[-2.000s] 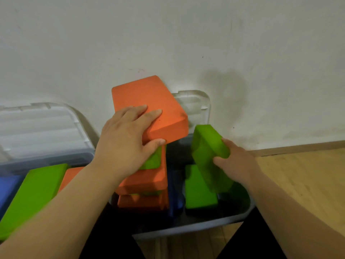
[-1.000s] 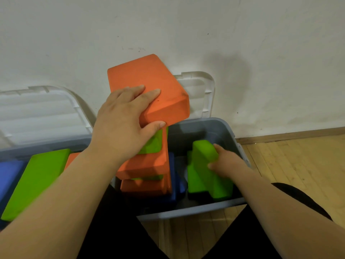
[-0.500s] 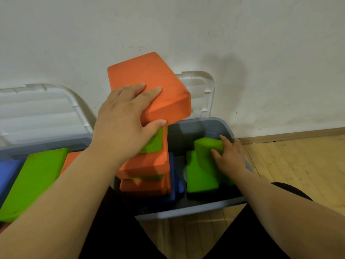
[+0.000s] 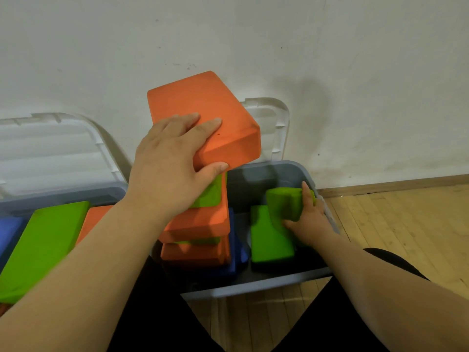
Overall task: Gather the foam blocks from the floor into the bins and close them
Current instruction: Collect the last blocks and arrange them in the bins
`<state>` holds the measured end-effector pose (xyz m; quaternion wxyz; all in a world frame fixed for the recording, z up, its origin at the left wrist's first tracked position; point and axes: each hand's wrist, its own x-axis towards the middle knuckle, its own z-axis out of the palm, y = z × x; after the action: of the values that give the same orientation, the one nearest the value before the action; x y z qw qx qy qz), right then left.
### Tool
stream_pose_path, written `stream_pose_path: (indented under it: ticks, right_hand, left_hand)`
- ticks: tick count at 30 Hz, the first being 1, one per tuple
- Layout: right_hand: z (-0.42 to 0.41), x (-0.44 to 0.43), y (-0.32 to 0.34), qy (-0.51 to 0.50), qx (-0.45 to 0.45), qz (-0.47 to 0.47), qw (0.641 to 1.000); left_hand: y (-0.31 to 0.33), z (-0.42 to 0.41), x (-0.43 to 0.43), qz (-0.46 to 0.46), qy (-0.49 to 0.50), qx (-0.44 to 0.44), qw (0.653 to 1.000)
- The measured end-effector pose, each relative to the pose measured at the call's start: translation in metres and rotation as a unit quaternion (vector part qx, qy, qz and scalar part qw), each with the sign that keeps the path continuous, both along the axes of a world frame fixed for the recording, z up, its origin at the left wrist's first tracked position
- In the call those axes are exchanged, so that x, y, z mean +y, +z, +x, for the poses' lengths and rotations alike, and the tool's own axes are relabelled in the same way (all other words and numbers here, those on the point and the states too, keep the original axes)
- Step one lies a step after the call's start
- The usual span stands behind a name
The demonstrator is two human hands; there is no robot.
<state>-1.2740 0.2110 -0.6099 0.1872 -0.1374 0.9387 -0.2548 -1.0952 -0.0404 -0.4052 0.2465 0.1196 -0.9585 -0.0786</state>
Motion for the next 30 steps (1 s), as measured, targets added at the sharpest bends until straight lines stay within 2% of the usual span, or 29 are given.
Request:
stream_pose_path:
  ticks: [2,5,12,14,17,24,30]
  right_hand:
    - [0.002,-0.002,0.004,0.025,-0.01,0.018,0.999]
    - [-0.002,-0.001,0.014,0.046,0.026,0.044,0.998]
    - [-0.017,-0.016,0.049,0.081,0.067,0.189,0.976]
    - [-0.021,-0.028,0.051,0.1,0.056,0.219,0.969]
    - [-0.029,-0.038,0.043,0.132,-0.005,0.267,0.955]
    - [-0.04,-0.006,0.026,0.042,-0.05,0.175,0.982]
    - [-0.031,-0.004,0.027,0.021,-0.025,0.154,0.988]
  left_hand:
    - [0.0,0.0,0.001,0.001,0.0,-0.002,1.0]
    - [0.001,0.001,0.001,-0.005,-0.004,-0.005,1.0]
    - [0.002,-0.003,-0.003,-0.029,-0.006,-0.005,1.0]
    - [0.001,-0.003,-0.001,-0.019,-0.01,0.007,1.0]
    - [0.0,-0.002,0.003,0.027,-0.006,0.034,0.999]
    - [-0.018,0.004,-0.003,0.099,-0.036,0.102,0.989]
    - [-0.017,0.007,-0.003,0.156,-0.018,0.119,0.98]
